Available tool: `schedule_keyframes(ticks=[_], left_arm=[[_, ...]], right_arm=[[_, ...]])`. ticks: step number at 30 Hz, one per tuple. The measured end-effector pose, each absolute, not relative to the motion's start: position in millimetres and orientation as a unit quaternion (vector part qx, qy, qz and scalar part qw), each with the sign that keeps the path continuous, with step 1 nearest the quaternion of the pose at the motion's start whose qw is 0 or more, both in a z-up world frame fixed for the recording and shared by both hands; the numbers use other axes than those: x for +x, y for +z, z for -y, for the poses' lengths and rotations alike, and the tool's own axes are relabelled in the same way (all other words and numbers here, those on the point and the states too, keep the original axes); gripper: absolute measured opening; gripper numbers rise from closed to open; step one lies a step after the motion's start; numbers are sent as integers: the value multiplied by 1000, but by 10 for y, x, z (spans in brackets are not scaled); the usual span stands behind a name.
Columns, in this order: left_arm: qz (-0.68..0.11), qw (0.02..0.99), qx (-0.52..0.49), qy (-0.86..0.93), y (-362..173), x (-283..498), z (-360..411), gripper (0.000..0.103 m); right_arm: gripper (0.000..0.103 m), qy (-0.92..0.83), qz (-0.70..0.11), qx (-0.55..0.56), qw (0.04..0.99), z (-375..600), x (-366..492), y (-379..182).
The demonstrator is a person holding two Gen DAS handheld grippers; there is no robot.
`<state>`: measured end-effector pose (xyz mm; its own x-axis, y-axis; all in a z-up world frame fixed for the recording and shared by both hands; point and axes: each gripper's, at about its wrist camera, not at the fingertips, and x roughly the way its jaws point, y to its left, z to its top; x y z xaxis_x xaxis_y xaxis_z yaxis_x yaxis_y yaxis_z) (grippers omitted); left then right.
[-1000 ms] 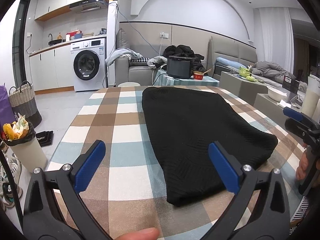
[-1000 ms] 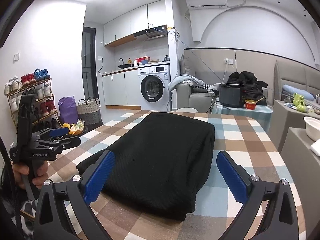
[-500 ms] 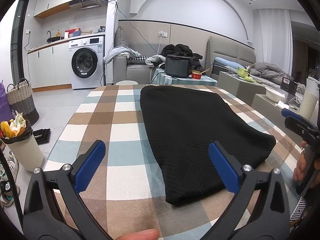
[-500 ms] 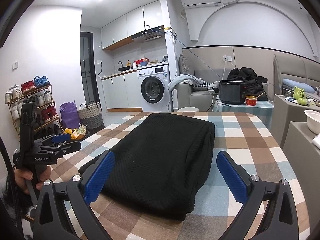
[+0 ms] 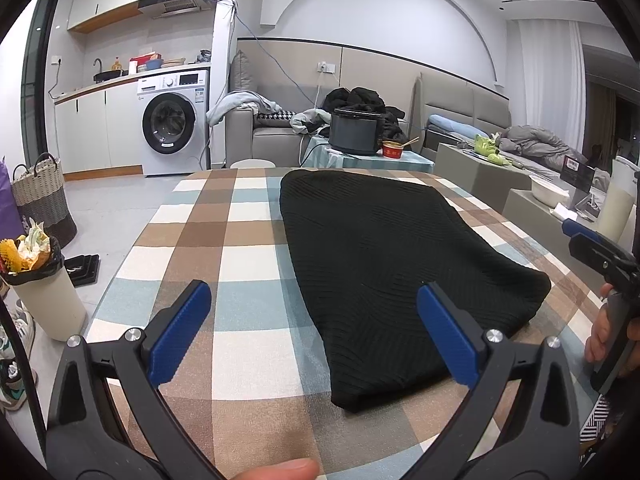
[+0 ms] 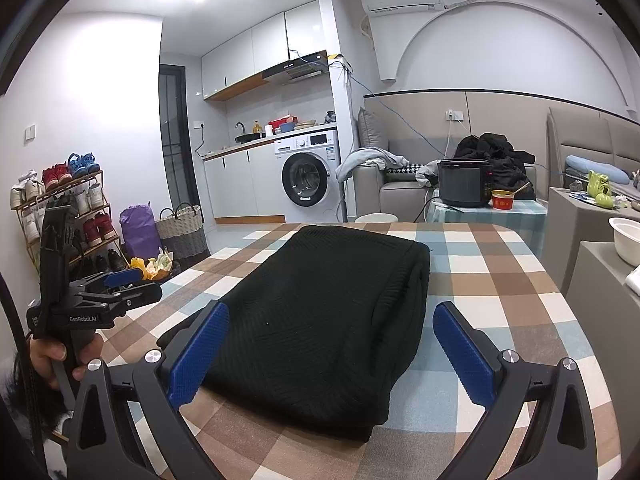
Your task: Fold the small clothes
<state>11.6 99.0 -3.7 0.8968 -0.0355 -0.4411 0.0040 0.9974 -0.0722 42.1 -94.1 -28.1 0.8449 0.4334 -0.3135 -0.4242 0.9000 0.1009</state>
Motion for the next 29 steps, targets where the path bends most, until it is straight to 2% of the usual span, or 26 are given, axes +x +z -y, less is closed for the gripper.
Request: schedule_keyframes(ticks=[29], left_arm=[[-224,974,-32,-12,-30,114,-976,103]], right_arm=[[103,224,-169,14,960,935,429,-292]])
